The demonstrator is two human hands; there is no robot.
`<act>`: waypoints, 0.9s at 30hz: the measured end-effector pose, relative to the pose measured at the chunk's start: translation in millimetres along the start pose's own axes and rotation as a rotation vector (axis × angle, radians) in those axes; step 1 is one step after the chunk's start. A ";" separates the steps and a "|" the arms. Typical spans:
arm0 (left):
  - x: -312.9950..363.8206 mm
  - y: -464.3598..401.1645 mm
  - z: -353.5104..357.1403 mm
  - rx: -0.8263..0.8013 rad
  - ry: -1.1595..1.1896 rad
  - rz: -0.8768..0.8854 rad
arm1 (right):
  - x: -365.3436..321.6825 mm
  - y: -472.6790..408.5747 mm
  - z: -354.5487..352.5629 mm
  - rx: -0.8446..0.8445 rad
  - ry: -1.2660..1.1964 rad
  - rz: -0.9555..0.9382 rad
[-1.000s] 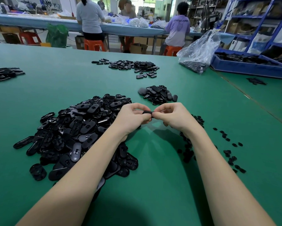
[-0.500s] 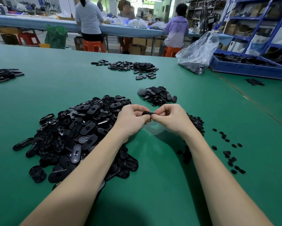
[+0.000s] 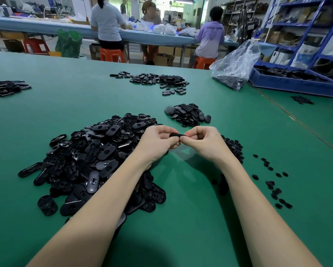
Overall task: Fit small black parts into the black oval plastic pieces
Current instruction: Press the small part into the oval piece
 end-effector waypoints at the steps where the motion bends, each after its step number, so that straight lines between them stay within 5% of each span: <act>1: 0.1 0.4 0.2 -0.001 -0.001 -0.002 | 0.4 0.0 0.3 -0.001 0.004 0.001; 12: -1.7 -2.7 -0.1 0.087 -0.113 0.050 | 2.1 -0.6 5.3 0.055 0.031 -0.037; 20: -5.3 -6.1 -0.8 0.087 0.020 0.005 | -4.9 -3.8 -0.8 0.045 0.161 -0.289; 27: -7.6 -8.1 3.0 0.091 0.037 -0.032 | 11.6 -32.5 -24.7 0.352 0.178 -0.067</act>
Point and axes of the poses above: each hand's wrist, its own y-axis away from the middle knuckle, its own z-axis out of the palm, x = y × z, the point moved 4 cm from there along -y, towards the middle knuckle, and after that the axes turned 11 degrees about x, right-handed, at the moved point
